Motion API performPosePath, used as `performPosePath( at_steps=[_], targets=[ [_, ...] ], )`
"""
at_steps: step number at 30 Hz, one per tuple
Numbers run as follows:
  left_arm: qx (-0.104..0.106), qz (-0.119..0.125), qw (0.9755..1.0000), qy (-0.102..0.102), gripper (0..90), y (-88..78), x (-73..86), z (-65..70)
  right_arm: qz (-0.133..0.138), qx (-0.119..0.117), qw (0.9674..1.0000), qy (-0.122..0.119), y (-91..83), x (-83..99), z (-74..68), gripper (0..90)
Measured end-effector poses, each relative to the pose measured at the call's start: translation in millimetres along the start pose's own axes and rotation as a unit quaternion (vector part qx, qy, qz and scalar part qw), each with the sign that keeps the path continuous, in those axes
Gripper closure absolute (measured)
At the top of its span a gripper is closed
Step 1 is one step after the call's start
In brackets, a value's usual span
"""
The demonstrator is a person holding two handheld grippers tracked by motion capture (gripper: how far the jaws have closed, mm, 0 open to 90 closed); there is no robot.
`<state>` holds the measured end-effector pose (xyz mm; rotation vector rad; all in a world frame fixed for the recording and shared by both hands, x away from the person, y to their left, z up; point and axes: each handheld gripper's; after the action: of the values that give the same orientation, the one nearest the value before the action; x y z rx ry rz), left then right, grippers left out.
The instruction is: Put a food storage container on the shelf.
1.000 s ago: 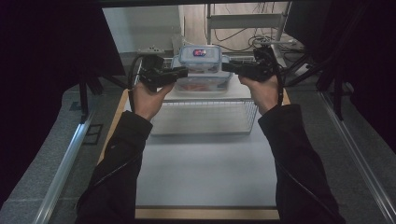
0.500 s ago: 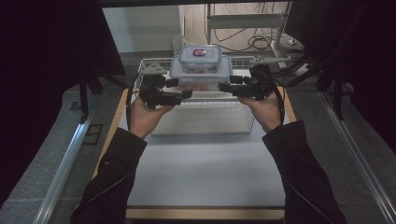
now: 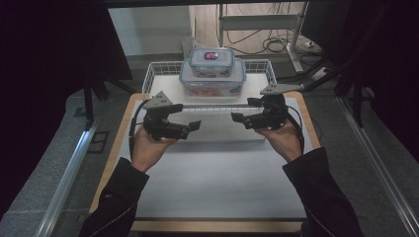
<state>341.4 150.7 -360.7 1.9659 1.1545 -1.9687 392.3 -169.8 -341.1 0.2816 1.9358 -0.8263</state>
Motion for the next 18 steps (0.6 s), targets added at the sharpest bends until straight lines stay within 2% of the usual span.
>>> performPosePath(
  at_steps=[6, 14, 18],
  targets=[
    [0.0, 0.004, 1.0, -0.005, 9.0, -1.7, 20.6, 11.9, -0.007, 0.006, 0.9998, -0.016, -1.5, 17.8, -5.9, 10.4],
    [0.004, -0.002, 1.0, -0.005, 6.9, -0.4, 42.8, 24.5, -0.021, 0.004, 0.9994, -0.026, 0.4, 36.2, -11.4, 6.1],
    [0.001, -0.005, 1.0, 0.0, 4.9, 0.7, 51.0, 31.2, -0.027, 0.002, 0.9994, -0.023, 1.3, 44.3, -12.6, 4.2]
  ],
)
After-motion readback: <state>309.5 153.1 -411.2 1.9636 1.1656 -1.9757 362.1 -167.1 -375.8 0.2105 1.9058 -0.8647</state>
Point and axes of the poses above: each handheld gripper's, and its own axes: y roughly forward along the jaws, x roughly out of its underside, z roughly to its right, and after that the axes turned 14 degrees about y, right-handed
